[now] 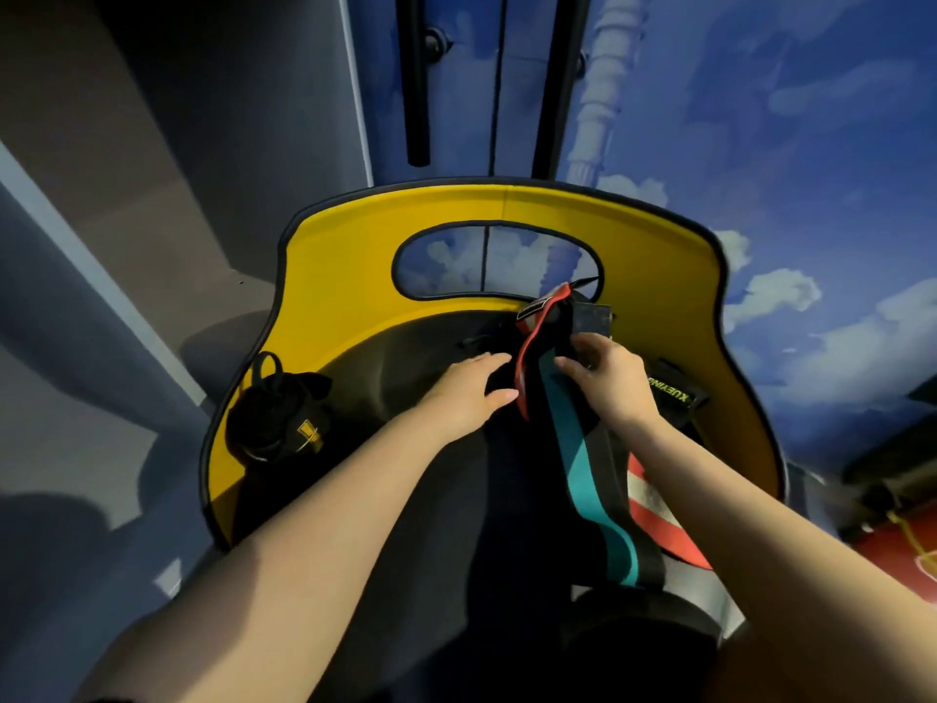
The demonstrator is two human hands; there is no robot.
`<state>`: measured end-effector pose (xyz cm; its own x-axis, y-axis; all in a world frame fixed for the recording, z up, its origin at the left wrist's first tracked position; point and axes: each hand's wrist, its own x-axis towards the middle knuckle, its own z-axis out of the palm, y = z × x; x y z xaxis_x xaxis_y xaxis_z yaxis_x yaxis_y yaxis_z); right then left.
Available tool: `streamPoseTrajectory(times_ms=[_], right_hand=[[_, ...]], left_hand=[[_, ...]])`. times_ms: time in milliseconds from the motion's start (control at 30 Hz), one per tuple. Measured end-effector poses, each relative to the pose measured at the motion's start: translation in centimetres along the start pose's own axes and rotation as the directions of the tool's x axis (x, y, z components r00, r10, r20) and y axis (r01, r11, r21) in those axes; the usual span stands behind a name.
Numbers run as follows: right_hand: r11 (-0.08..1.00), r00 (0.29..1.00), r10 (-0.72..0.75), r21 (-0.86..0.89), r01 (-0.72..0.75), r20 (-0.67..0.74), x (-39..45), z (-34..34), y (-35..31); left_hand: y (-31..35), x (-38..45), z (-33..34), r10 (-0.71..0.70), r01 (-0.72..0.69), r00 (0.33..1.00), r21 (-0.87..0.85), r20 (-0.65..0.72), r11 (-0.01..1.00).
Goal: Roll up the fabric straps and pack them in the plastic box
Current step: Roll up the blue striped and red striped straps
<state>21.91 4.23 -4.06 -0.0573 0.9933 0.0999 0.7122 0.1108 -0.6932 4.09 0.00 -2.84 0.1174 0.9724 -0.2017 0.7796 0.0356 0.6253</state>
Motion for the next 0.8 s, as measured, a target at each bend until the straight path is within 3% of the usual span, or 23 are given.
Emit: streamPoseTrajectory(times_ms=[200,500,700,800], right_hand=[[0.991,0.994,0.105,-0.082,-0.106,-0.018,1.3,0.5,2.2],[0.995,0.994,0.094,0.028,-0.092,-0.056,1.6,1.9,1.1],[0.965,0.986,-0.105,0.228,0.132,-0.129,-0.8,1.7,-2.6],[0.936,0.969,-0.231,0.254,0.246,-0.087,-1.9,2.1,-3.7]], left_hand=[[2.2,3.6,2.8,-0.020,0.021,1.000,-0.127,0.014,0.992],[2.5,3.8,3.7,0.020,-0.016,0.980,0.022,-0.196,1.000],[3.3,3.7,1.6,-0.174,0.087,0.959,-0.348,-0.225,0.933],[3.2,3.6,-0.1,-0.301,0.137,0.936,-0.599,-0.184,0.789]])
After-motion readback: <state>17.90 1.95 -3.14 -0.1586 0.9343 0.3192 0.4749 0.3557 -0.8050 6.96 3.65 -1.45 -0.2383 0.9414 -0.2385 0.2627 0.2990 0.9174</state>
